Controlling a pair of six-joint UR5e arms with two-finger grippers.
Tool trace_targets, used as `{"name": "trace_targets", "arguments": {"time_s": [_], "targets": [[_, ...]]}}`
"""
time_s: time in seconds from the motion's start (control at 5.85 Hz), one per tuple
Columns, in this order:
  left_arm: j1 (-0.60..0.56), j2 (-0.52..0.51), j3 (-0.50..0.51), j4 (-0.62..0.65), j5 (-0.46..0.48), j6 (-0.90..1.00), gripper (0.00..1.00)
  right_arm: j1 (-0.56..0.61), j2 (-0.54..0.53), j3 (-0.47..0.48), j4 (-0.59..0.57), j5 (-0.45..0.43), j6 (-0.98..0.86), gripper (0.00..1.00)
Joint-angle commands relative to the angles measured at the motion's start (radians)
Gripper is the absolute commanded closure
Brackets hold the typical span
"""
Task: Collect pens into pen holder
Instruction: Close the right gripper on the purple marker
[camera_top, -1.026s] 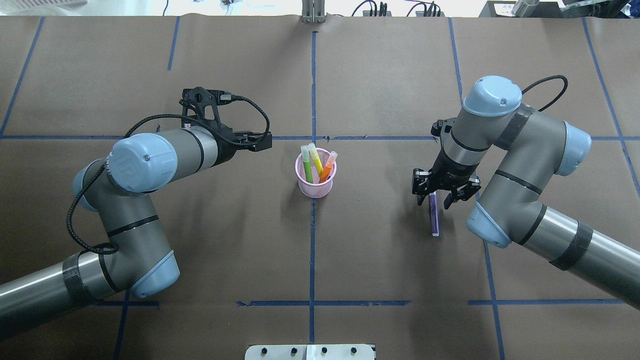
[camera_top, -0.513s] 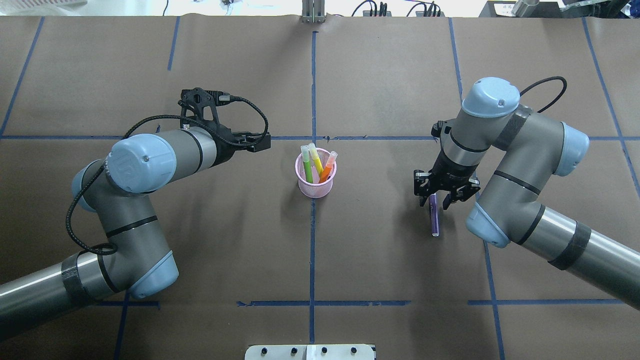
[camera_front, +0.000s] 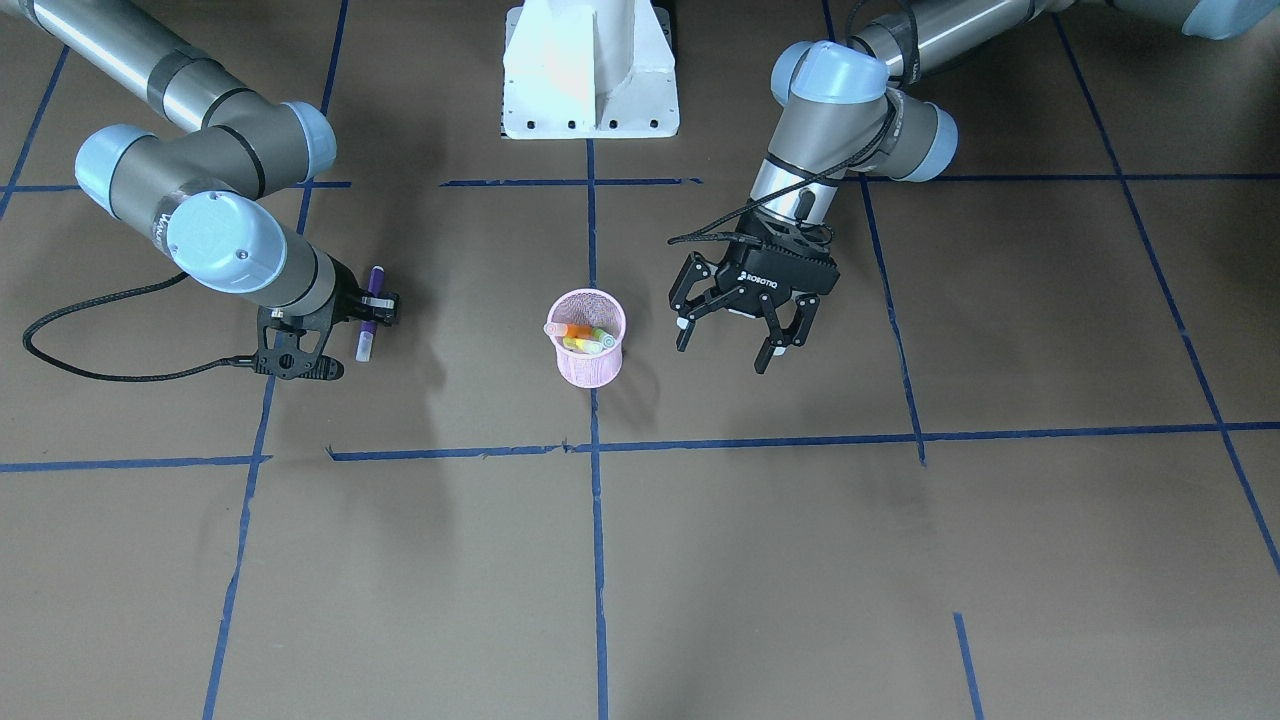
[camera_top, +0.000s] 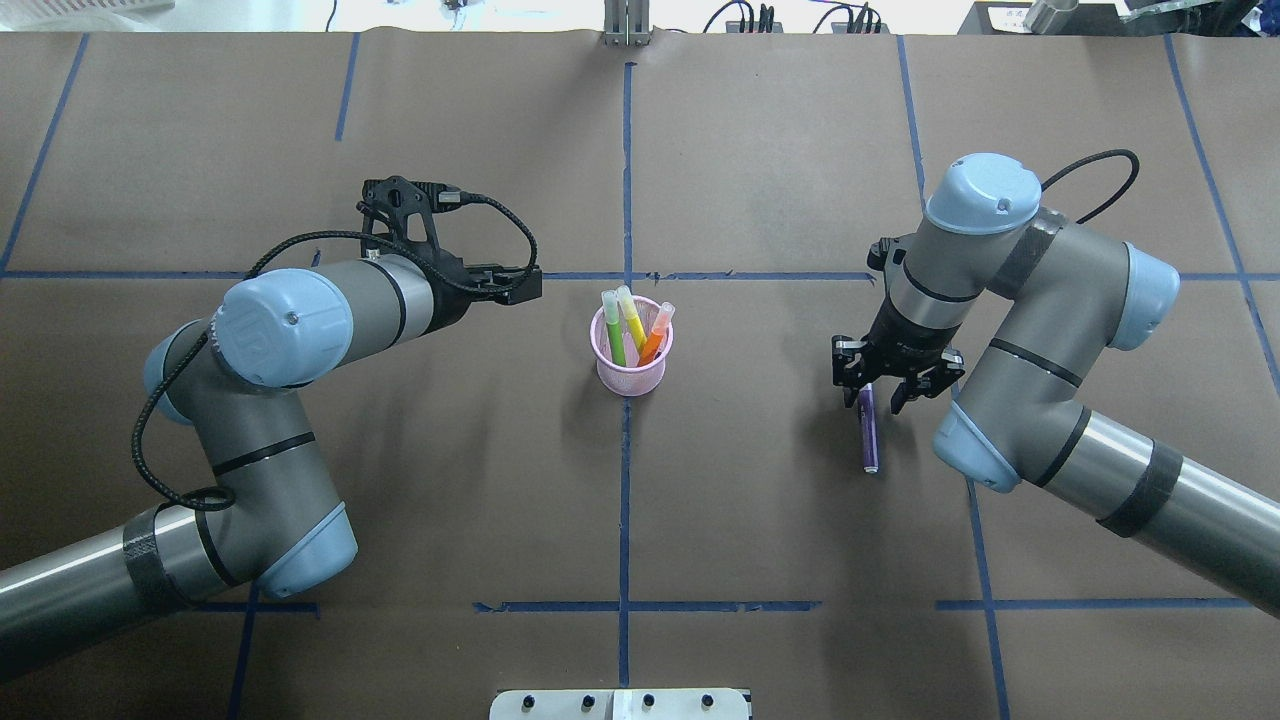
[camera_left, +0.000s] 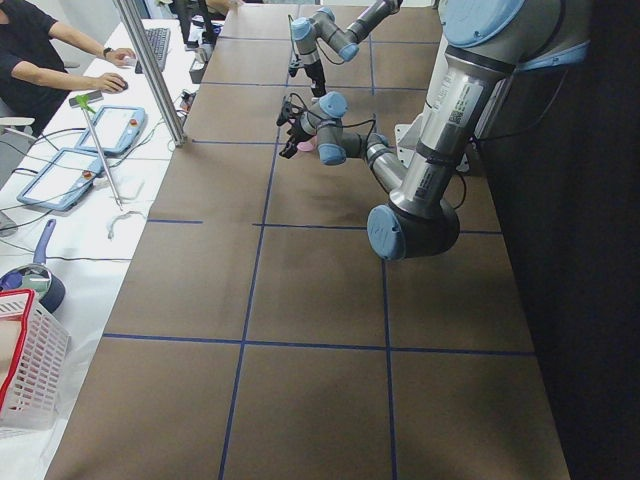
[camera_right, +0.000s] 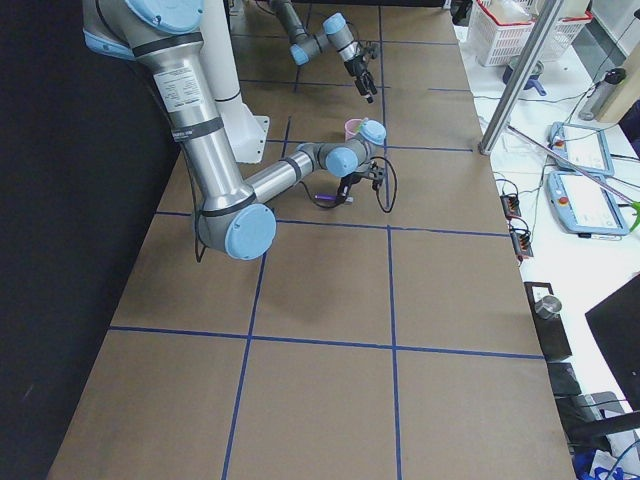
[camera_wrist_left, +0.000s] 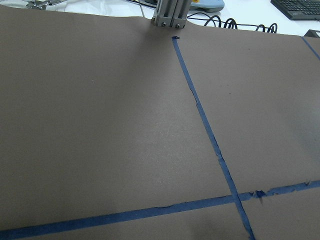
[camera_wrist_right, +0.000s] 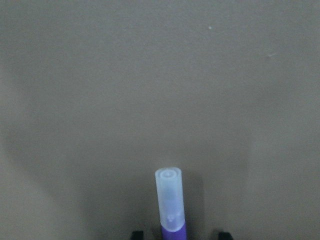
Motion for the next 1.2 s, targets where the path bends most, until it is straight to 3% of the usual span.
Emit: {"name": "trace_targets", "arguments": {"time_s": [0.0,0.17,0.51,1.03], "targets": [[-0.001,0.001,0.001,-0.002,0.0,0.001,0.0,-0.002,0.004,-0.007,0.0,-0.007,0.0,0.41],[-0.001,0.012,0.001,-0.005,0.0,0.001,0.0,-0.006,0.007,-0.005,0.0,-0.005,0.002,0.47],[0.0,0.019,0.004,-0.008,0.0,0.002,0.0,-0.013,0.009,-0.005,0.002,-0.005,0.002,0.97],[0.0,0.021,0.006,-0.009,0.0,0.002,0.0,-0.014,0.015,0.008,0.0,-0.001,0.003,1.0]]}}
